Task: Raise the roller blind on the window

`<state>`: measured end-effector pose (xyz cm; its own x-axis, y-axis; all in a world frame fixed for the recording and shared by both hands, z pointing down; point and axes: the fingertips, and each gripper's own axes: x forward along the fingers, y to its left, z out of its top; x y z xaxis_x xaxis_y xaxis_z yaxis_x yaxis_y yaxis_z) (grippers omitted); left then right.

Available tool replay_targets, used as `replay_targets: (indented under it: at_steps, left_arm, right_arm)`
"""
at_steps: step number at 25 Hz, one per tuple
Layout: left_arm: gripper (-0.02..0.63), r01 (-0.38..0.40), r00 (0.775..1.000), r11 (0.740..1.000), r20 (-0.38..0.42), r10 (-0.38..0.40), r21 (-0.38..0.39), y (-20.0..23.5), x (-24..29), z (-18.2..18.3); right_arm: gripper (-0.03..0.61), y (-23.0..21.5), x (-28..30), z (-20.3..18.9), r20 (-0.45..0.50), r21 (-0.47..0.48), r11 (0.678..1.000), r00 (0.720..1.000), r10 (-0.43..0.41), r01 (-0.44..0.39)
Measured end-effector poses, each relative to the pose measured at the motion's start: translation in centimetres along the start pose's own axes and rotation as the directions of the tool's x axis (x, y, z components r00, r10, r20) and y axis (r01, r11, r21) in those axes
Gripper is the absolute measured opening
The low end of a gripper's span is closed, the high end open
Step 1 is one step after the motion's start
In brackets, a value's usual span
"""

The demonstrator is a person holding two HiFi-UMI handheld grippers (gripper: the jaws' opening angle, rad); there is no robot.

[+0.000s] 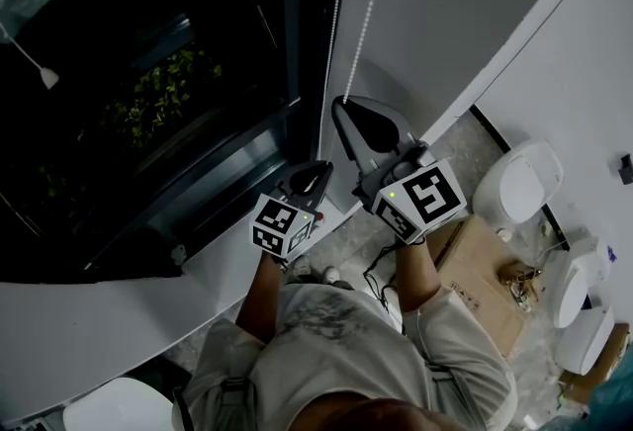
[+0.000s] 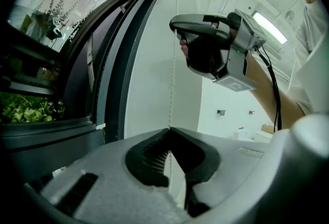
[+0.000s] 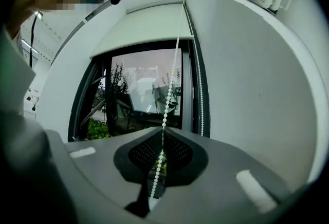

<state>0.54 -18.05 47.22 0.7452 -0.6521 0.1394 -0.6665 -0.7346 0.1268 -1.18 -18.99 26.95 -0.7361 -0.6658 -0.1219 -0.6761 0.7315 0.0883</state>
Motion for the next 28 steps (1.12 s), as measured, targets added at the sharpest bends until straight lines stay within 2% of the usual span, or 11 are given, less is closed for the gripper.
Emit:
replay_targets:
  at_steps: [5,28]
  left_arm:
    - [0.011,-0.007,1.0,1.0,-0.011,0.007,-0.001,0.2,0.2,-0.4]
    - [0.011,-0.049,0.989,0.996,-0.145,0.038,-0.074,1.7,1.8,-8.7]
  right_arm:
    - [0.011,-0.3,-0.1,-0.5,-0.003,-0.022,1.0,1.0,-0.018,0.017]
    - [0.011,-0.1,-0.5,-9.0,-0.133,0.011,0.999,0.99,-0.036,0.038]
